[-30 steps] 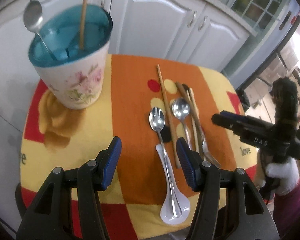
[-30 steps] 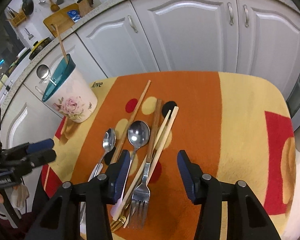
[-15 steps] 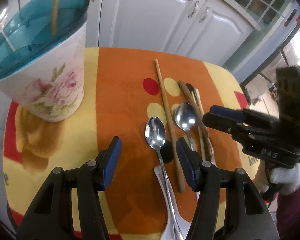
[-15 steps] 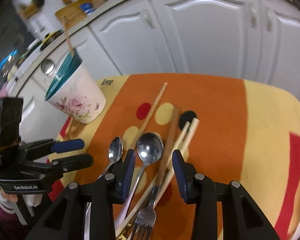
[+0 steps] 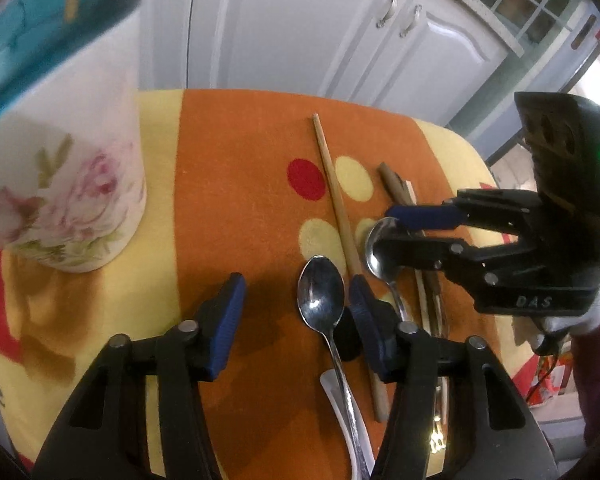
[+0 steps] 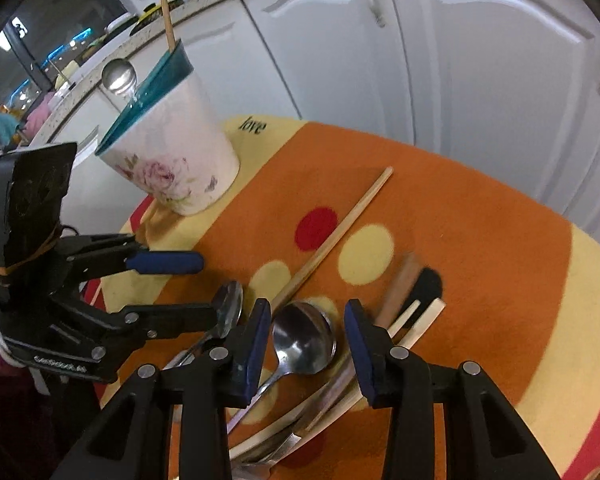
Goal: Organize utensils
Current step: 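Grasp another silver spoon with the left tool while the right tool grasps another chopstick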
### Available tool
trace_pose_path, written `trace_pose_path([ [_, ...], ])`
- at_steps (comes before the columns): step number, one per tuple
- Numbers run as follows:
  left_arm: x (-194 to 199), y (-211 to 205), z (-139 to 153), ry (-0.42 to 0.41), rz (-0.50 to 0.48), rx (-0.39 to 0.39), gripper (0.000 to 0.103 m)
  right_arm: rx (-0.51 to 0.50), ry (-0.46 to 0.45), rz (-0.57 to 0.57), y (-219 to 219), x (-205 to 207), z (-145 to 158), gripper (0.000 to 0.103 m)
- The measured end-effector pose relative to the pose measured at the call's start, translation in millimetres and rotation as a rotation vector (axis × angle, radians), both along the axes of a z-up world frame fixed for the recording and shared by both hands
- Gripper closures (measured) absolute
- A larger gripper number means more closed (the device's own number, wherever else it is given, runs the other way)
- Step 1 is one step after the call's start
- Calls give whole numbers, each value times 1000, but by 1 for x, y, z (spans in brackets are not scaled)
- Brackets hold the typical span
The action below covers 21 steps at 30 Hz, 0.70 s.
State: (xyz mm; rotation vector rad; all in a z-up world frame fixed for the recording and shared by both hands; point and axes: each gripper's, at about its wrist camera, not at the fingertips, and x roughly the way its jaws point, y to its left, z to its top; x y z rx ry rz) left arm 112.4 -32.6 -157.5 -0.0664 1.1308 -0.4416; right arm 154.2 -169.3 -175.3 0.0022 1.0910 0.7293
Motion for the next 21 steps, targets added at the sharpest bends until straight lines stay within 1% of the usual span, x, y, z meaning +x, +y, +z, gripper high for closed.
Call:
trace_pose_path([
  [1, 1, 0, -2, 5, -5, 1, 60, 7, 3, 8, 0, -2, -2, 75],
  [2, 2, -1, -3, -4, -9, 4, 62, 14, 7, 9, 1, -3, -3, 80],
  [3, 3, -1, -3, -10, -14, 9, 69, 22, 20, 4, 0, -5, -6, 84],
  [4, 3, -2, -4, -12, -21, 15, 77, 29, 27, -3, -1, -6, -7, 91],
  [5, 3, -2, -4, -13, -25, 18, 82, 40, 31, -15, -4, -8, -9, 95],
  [6, 4, -3, -5, -10, -29, 10, 90, 54, 31, -29, -6, -11, -9, 96],
  [7, 3, -3, -5, -4, -35, -3, 94, 65, 28, -44, -8, -14, -9, 97],
  [10, -3, -7, -4, -20, -56, 18, 96, 79, 30, -64, -11, -20, -8, 97],
  [13, -5, -2, -2, -17, -55, 12, 99, 69, 33, -68, -9, -20, -6, 97],
  [15, -5, -2, -1, -12, -52, 7, 100, 81, 61, -69, -9, -15, -7, 93],
  [16, -5, -1, -2, -9, -50, 7, 100, 82, 58, -66, -8, -14, -6, 88],
  [17, -5, -1, -2, -7, -50, 6, 100, 77, 50, -62, -7, -12, -6, 87],
  [21, -2, -5, -4, 8, -61, 4, 99, 90, 39, -61, -5, -6, -8, 87],
])
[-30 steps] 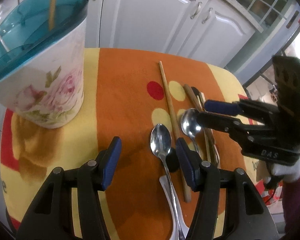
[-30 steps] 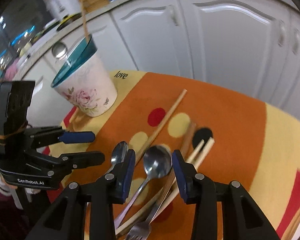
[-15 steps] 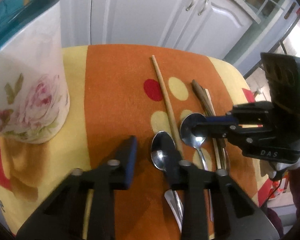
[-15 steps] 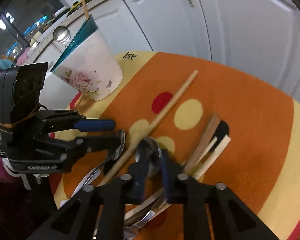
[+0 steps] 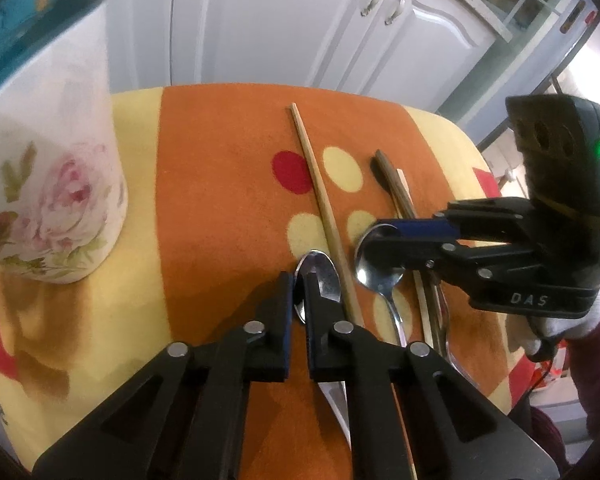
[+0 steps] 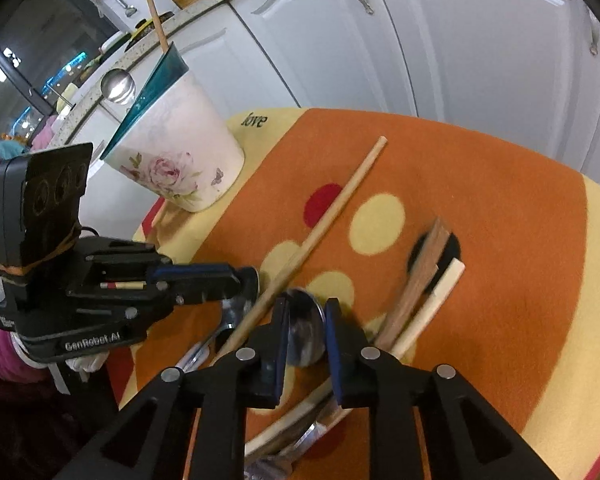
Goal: Organize utensils
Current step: 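Grasp another silver spoon with the left tool while the right tool grasps another chopstick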
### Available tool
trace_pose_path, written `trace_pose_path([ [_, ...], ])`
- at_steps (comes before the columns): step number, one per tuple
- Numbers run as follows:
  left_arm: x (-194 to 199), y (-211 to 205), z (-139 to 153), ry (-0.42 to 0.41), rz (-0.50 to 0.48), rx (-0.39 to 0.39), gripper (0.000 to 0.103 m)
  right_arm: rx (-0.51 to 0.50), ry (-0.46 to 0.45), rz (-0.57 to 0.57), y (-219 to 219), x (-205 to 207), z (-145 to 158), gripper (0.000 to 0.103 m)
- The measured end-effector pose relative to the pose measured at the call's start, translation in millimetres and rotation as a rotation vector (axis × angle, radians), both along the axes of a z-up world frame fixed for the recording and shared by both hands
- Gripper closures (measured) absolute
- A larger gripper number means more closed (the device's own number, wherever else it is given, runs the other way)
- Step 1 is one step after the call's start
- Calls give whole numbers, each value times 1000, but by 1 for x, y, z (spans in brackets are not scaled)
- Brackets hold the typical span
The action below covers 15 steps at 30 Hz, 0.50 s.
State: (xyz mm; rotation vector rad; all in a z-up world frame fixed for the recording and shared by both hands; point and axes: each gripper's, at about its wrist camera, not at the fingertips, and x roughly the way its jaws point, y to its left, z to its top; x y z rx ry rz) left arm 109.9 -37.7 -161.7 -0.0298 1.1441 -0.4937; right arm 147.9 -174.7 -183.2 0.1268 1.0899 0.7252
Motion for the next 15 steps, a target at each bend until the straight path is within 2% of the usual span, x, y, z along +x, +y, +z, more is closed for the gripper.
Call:
trace_pose_path([
  [2, 0, -3, 0, 0, -15, 3, 98, -11, -14, -13, 0, -2, 1, 90],
  [4, 2, -5, -2, 12, -29, -4, 90, -25, -28, -20, -2, -8, 2, 96],
  [6, 3, -7, -2, 12, -36, -6, 90, -34, -44, -46, -8, -14, 6, 98],
  [8, 2, -11, -1, 2, -44, 6, 91, -17, -59, -83, -16, -19, 14, 100],
  [12, 0, -11, 4, -14, -45, -5, 101, 35, -92, -118, -25, -31, 31, 101],
  [15, -4, -9, 14, -38, -34, -8, 102, -18, -95, -97, -17, -31, 32, 101],
])
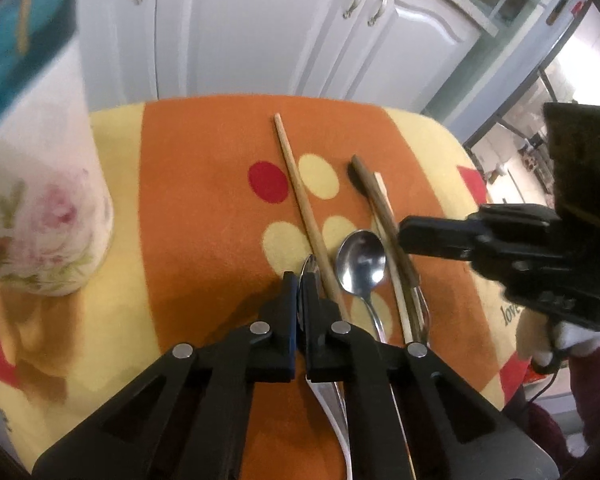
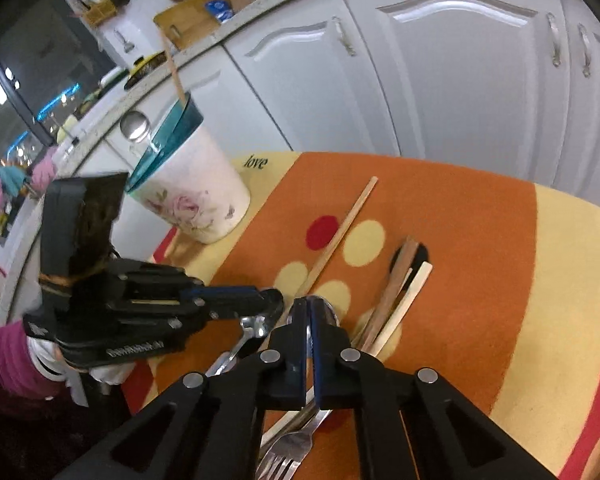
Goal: Organize utensils
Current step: 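Grasp another silver spoon with the left tool while the right tool grasps another chopstick, then lift the spoon toward the floral cup with the left tool while the right tool lifts the chopstick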
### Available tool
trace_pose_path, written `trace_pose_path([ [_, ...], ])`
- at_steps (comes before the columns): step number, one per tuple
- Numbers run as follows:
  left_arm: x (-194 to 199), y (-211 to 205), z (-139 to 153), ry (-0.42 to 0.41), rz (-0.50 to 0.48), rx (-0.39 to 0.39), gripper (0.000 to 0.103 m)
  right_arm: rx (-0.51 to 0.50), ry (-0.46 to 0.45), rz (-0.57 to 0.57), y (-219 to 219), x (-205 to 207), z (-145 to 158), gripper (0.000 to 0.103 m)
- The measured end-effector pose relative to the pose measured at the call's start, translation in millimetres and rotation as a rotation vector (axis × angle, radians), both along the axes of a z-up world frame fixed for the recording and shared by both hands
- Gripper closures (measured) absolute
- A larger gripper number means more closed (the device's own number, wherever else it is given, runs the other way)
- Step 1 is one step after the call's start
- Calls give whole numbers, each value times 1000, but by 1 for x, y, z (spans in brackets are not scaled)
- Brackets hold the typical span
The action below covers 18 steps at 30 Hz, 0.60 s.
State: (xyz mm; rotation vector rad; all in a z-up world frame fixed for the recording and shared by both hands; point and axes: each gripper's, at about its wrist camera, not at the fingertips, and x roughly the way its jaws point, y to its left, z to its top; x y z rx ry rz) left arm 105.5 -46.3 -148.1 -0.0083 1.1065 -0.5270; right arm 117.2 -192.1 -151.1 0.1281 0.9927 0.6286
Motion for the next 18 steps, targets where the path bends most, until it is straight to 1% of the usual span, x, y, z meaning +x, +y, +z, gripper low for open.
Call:
trace_pose_path([
  [1, 0, 0, 4, -10, 4, 4, 102, -2, 9, 1, 1, 2, -1, 101],
  [3, -3, 3, 8, -18, 14, 4, 102, -7, 36, 14, 2, 10, -3, 91],
  [4, -4, 5, 10, -23, 20, 4, 102, -38, 24, 23, 5, 12, -2, 75],
  [5, -6, 7, 11, -28, 29, 3, 102, -65, 0, 37, 8, 13, -2, 71],
  [7, -7, 12, 14, -31, 44, -6, 102, -94, 0, 61, 12, 19, -6, 71],
  [9, -9, 18, 17, -35, 58, -14, 102, -113, 33, 73, 14, 27, -16, 71],
  [11, -12, 22, 22, -39, 68, -25, 102, -99, 50, 95, 16, 28, -24, 88],
  [13, -14, 24, 26, -45, 75, -36, 102, -106, 47, 111, 19, 24, -25, 94],
  [14, -16, 27, 29, -50, 79, -43, 102, -104, 33, 109, 19, 20, -22, 98],
  [15, -17, 28, 31, -53, 83, -50, 102, -97, 23, 103, 18, 16, -18, 99],
  [18, -20, 35, 43, -74, 97, -76, 102, -85, -33, 71, 10, 3, 2, 100],
])
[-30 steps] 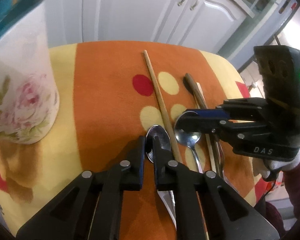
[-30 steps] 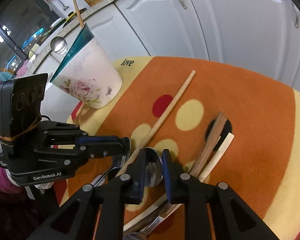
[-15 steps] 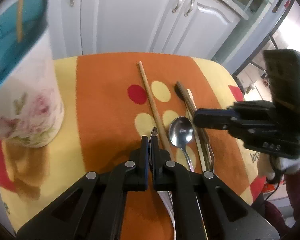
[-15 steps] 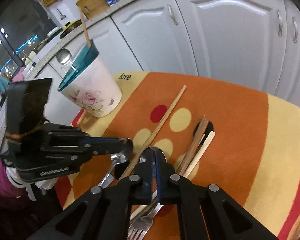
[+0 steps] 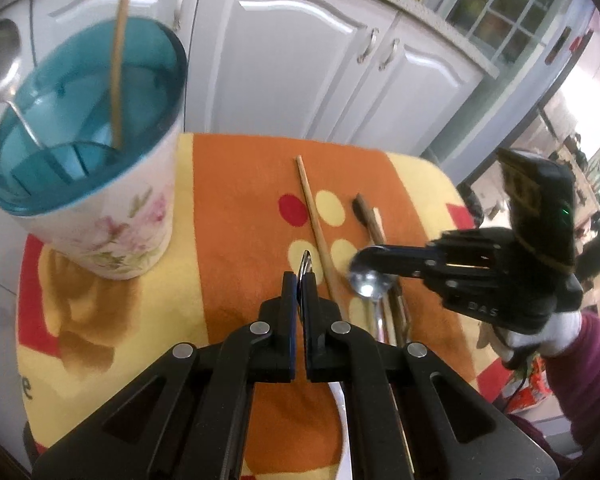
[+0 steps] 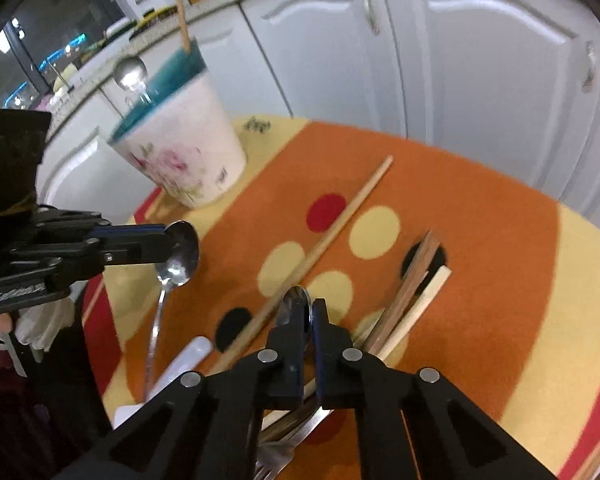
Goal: Organize utensils
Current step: 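Lift the spoon toward the floral cup with the left tool while the right tool lifts the chopstick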
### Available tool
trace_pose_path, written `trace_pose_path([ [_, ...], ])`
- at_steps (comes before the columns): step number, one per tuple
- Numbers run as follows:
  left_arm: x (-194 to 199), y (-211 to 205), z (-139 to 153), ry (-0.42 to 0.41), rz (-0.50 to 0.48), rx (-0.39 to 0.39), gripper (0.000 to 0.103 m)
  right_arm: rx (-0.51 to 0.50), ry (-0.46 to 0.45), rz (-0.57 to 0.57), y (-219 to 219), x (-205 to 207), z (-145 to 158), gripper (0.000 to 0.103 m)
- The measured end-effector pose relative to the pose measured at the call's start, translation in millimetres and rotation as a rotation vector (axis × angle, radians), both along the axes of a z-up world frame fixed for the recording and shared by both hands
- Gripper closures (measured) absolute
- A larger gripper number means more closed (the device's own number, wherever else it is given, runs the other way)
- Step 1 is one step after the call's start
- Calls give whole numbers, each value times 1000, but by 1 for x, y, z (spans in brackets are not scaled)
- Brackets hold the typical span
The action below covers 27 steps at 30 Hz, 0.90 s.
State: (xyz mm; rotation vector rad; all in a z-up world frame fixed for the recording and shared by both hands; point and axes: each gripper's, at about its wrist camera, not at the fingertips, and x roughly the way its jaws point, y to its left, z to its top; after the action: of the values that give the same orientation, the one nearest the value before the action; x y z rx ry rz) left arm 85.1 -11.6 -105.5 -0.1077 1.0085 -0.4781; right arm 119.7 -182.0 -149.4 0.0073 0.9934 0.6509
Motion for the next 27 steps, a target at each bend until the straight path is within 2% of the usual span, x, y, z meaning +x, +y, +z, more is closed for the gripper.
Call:
trace_pose_path([
  [9, -12, 25, 50, -100, 39, -50, 102, 40, -192, -80, -17, -33, 79, 100],
  [19, -21, 61, 114, -205, 86, -102, 102, 75, -323, -95, -10, -37, 145, 101],
  [27, -7, 105, 179, -343, 188, -54, 102, 105, -425, -95, 27, -17, 197, 101],
])
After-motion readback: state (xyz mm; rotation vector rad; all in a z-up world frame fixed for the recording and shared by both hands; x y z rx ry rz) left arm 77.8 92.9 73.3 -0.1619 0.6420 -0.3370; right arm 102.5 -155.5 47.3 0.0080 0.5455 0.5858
